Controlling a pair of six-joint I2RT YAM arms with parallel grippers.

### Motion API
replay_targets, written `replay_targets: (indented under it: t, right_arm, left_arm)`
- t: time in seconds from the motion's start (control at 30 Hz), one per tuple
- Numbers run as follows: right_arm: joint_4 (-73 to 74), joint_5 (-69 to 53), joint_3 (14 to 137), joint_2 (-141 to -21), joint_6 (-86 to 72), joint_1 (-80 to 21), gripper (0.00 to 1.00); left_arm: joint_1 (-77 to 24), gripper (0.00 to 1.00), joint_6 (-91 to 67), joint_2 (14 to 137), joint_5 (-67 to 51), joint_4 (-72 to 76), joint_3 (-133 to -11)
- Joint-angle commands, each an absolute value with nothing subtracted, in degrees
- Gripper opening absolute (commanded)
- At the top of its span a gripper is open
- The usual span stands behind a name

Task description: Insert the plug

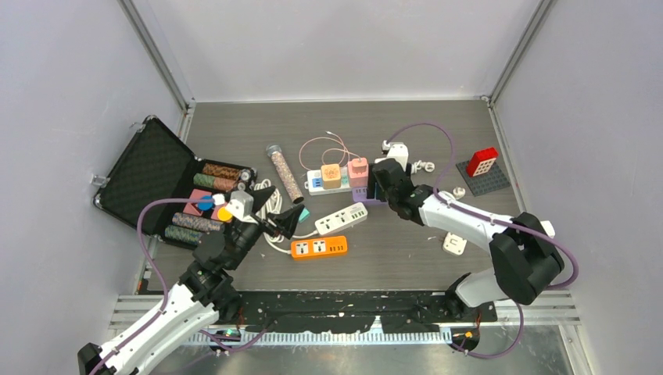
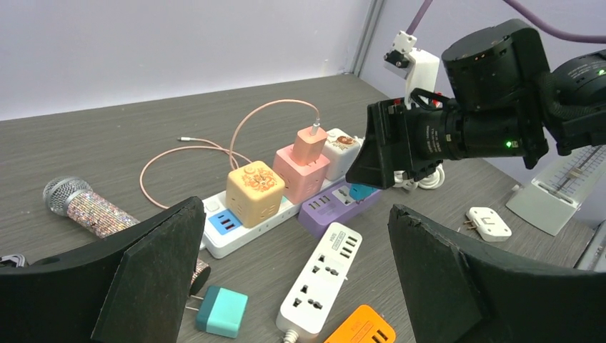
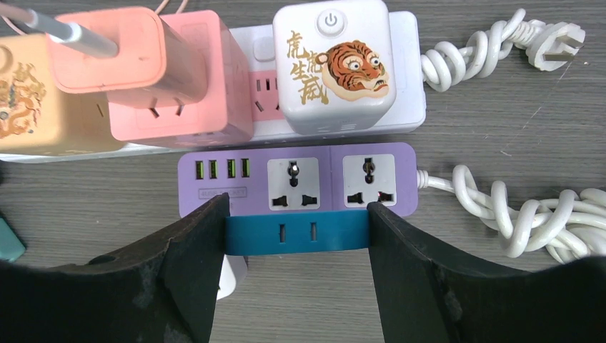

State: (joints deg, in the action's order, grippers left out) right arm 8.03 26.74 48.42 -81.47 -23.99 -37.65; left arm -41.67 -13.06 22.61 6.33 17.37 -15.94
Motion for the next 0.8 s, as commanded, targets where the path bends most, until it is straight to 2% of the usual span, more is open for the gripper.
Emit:
replay_targets:
  t: [0.0,0.4,0.77]
  right_arm:
    - [1.03,28.04,47.54,-82.26,-22.26,-37.47,0.13]
    - [-5.57,29.47,44.0,-82.5,-21.04,-37.44,0.12]
    - [-5.83,28.97,42.71,-84.74,-20.45,-37.44,0.11]
  left_arm:
    - [-41.66,1.0,-12.89,21.3,5.47,21.1,-15.7]
    - [-41.66,1.0,-12.92,17.71,6.46,23.92,-12.92]
    - [-41.66,1.0,-12.92,17.99,6.67,23.82,-13.06]
